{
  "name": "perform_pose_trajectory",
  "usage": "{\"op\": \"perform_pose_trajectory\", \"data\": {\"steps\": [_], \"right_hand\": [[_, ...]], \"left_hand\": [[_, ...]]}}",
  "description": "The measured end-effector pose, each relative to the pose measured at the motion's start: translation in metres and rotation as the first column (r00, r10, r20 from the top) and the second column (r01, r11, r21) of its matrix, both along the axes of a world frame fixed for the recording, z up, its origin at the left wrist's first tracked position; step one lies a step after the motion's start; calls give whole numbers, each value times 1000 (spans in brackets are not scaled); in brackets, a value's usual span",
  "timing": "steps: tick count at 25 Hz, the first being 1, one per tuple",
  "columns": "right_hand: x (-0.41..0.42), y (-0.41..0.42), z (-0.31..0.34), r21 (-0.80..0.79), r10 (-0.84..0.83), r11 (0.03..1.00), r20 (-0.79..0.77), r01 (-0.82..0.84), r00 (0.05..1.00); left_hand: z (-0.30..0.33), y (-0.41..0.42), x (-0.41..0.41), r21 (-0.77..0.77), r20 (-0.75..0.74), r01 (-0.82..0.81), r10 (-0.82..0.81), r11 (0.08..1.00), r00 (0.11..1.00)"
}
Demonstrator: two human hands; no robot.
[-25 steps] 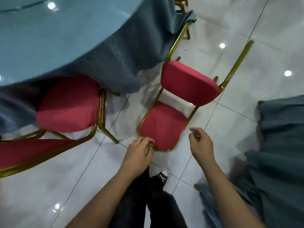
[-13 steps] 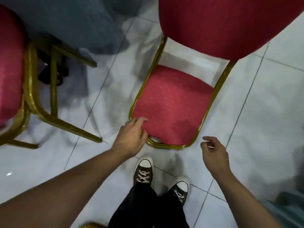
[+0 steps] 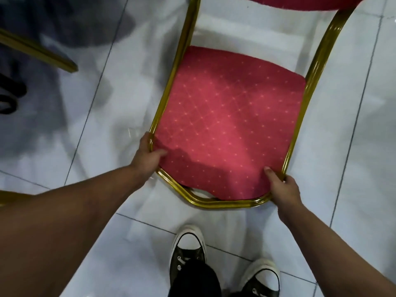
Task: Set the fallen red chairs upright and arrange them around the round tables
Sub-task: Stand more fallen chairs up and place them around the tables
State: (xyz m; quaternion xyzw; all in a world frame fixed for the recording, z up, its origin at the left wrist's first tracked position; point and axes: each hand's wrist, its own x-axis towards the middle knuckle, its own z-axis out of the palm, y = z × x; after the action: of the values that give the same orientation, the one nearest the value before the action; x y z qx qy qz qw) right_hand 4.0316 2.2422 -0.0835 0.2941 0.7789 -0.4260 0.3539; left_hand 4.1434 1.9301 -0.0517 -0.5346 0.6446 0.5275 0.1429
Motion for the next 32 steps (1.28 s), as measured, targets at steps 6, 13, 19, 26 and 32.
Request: {"op": "perform_pose_trajectory", "data": {"steps": [6,13,19,26,32], "right_hand": [[6,38,96,-21,-56,998,-37,55,998],[0,90,392,9,-81,997,-30,81,996],[-36,125,604,18,-175,984,35,175,984],[-75,165,737,-18,-304,953,-96,303,948],[-98,159,794,58,36,998,-527,-6,849]], "left_hand": [[97,22,14,-23,27,-17,18,1000,999],[386,75,32,-328,136,562,-551,759,824],[610,125,7,-523,207,710,-738,471,642],[744,175,-14,-526,73,685,-776,504,627],[760,197,-65,-560,-45,587,-729,585,683]]}}
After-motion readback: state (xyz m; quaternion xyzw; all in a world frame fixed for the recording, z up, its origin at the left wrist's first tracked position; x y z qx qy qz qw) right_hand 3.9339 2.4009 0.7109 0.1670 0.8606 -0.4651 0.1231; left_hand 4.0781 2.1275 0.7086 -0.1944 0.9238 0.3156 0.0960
